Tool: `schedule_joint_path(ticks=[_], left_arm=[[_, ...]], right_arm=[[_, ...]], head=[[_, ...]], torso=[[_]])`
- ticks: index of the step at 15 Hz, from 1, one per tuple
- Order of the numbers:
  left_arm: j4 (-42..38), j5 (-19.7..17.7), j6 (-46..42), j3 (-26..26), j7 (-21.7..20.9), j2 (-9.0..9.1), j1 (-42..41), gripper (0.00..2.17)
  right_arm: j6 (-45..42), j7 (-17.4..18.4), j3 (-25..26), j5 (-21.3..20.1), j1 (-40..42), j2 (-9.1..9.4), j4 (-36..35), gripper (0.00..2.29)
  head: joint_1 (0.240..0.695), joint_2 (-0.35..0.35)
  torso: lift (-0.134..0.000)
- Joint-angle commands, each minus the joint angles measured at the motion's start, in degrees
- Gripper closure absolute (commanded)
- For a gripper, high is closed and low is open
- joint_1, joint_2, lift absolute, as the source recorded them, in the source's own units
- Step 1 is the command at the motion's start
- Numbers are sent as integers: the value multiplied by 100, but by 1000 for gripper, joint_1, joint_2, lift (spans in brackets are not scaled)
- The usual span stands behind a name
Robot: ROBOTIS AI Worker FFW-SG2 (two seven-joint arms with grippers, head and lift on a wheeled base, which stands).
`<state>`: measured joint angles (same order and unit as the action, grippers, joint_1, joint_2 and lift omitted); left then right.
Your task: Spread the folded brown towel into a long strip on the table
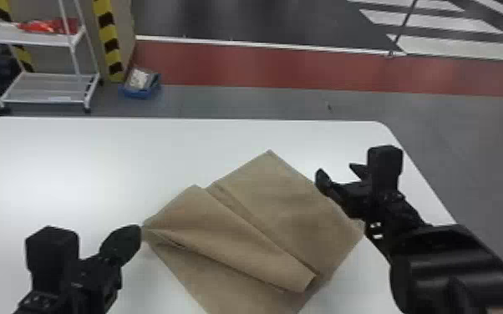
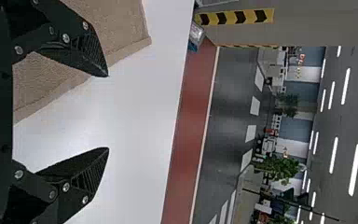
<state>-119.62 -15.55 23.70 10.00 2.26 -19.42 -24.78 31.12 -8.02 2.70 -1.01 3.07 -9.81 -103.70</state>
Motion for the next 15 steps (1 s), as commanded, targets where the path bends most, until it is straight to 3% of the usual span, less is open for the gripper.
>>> schedule_joint_path(ticks=[1,5,8,11,13,15], left_arm=[[8,26,16,-16,3,-9,0,1379],[70,35,34,2,12,8,61,1379],[202,35,34,37,3,8,141,1379],[255,26,34,37,3,0,167,1379],[272,26,34,37,-6,-9,167,1379],[272,26,16,37,-6,-18,167,1379]], right_arm=[[-532,-279,-226,127,-791,-29,1018,286],[-1551,-1387,-305,1006,-2074,-3,3251,407],[-2412,-1685,-507,1059,-2540,85,4411,407],[-2571,-1659,-902,927,-2707,182,4701,471],[-2500,-1483,-1201,690,-2786,217,4754,475],[-2149,-1140,-1342,277,-2847,366,4754,475]], head=[[695,-140],[695,-77],[695,-57],[695,-36],[695,-20],[695,5]], torso=[[-123],[-123],[-123],[-123],[-123],[-123]])
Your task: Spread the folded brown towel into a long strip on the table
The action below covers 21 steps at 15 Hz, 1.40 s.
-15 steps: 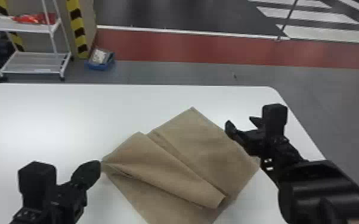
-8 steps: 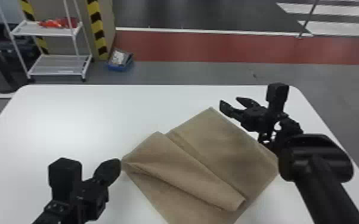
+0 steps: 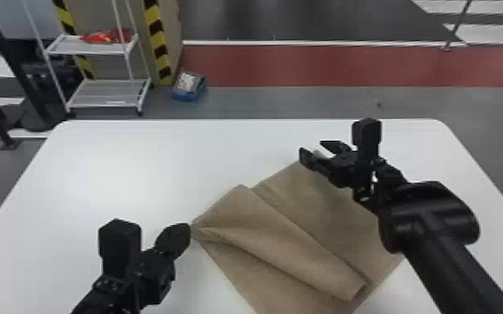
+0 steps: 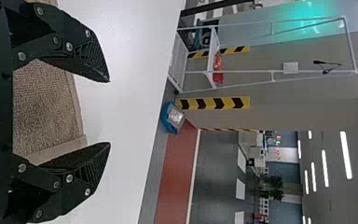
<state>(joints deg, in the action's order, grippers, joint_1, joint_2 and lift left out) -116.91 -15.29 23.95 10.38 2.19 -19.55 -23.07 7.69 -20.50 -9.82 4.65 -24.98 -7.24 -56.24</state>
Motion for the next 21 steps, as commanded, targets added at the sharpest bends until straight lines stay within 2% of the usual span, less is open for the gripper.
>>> schedule_joint_path(ticks=[1,3,7,11,15,18,20,21], left_arm=[[10,0,-8,0,-8,-14,-14,1379],[19,-9,-43,-9,-8,-22,-31,1379],[19,-9,-79,-18,-17,-22,-57,1379],[54,-9,-79,-9,-26,-22,-40,1379],[63,-9,-79,0,-26,-14,-40,1379],[81,-9,-79,-18,-17,-22,-40,1379],[89,0,-79,-18,-17,-22,-31,1379],[89,0,-79,-18,-17,-22,-22,1379]], right_arm=[[229,186,-90,-351,-59,152,8,475],[229,406,-81,-360,-68,170,78,475],[141,599,-28,-378,-138,135,271,475],[88,529,51,-360,-349,82,737,475],[18,441,60,-395,-464,82,913,475],[141,309,51,-395,-543,82,948,596],[264,195,60,-360,-543,82,948,822],[299,195,60,-342,-543,82,948,822]], head=[[695,12],[695,21],[695,19],[695,-1],[695,-13],[695,-14],[695,-9],[695,-7]], torso=[[-123],[-123],[-123],[-123],[-123],[-123],[-123],[-123]])
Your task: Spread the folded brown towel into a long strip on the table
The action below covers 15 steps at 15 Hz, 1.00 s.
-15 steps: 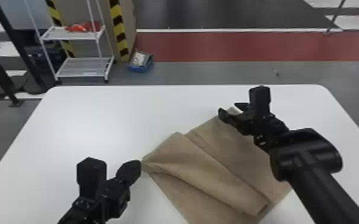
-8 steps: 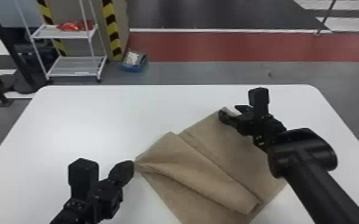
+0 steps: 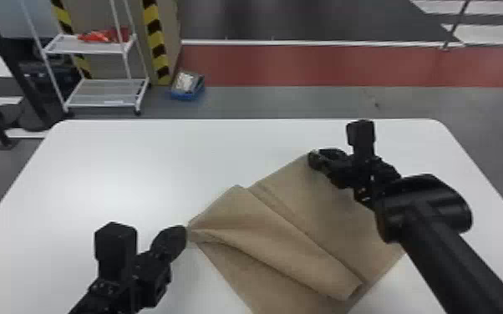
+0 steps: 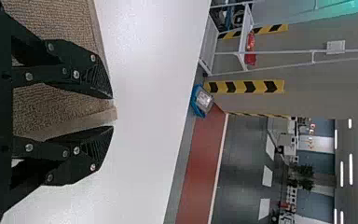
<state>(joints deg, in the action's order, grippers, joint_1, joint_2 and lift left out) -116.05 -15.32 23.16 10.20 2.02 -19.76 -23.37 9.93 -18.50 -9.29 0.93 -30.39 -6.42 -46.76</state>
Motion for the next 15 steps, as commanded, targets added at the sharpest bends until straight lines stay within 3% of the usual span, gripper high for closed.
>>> schedule_joint_path(ticks=[1,4,7,8,12,15], left_arm=[[-5,3,0,-10,0,-2,8,1379],[-14,3,0,-1,0,7,8,1379],[-49,3,0,-1,9,-2,-1,1379],[-85,3,0,-27,18,-2,-10,1379],[-401,3,0,-229,202,-11,-27,1379],[-770,3,35,-467,334,-54,-36,1382]], right_arm=[[93,-5,6,30,-2,0,0,822],[128,-14,6,12,7,-9,0,829],[199,-66,41,56,156,-9,-272,1389],[199,-66,103,65,270,-17,-501,1477],[532,-163,349,100,885,-149,-1907,1480],[1130,-181,551,443,1307,-606,-3049,1477]], head=[[695,-5],[695,-5],[695,-6],[695,-5],[695,3],[695,5]], torso=[[-123],[-123],[-123],[-123],[-123],[-123]])
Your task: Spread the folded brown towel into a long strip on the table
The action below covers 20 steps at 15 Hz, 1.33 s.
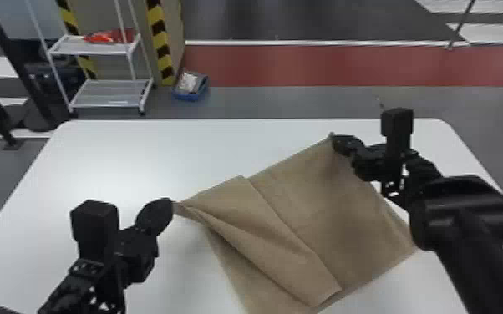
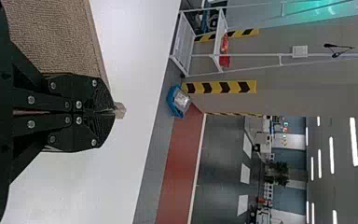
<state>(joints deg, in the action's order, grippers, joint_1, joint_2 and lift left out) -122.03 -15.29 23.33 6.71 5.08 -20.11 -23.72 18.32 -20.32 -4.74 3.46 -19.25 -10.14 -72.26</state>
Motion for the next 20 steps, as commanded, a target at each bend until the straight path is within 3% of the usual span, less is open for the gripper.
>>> schedule_joint_path(ticks=[1,4,8,11,13,16,20], left_arm=[[-304,-9,36,-196,37,-20,16,1382],[-620,-114,159,-451,37,-28,52,1382],[-1209,-571,370,-882,-68,-81,34,1382],[-1420,-905,511,-1022,-402,-107,-124,1382],[-1139,-730,493,-627,-525,-11,-142,1382],[-480,-299,493,-3,-613,51,122,1379],[478,-79,-157,314,-692,112,289,1372]], right_arm=[[431,1,175,330,334,-401,-860,1477],[555,45,562,779,853,-849,-1792,1480],[678,116,1379,1376,1416,-1218,-2627,1480],[1117,160,1792,1702,1846,-1482,-2987,1477],[1135,186,1898,1675,2171,-1385,-3181,1477],[994,186,2074,1596,2514,-910,-3216,1477],[994,177,2504,1693,2866,-770,-3277,1477]], head=[[695,1],[695,-26],[689,-70],[663,-116],[669,-166],[695,-201],[695,-250]], torso=[[-123],[-123],[-123],[-123],[-123],[-123],[-123]])
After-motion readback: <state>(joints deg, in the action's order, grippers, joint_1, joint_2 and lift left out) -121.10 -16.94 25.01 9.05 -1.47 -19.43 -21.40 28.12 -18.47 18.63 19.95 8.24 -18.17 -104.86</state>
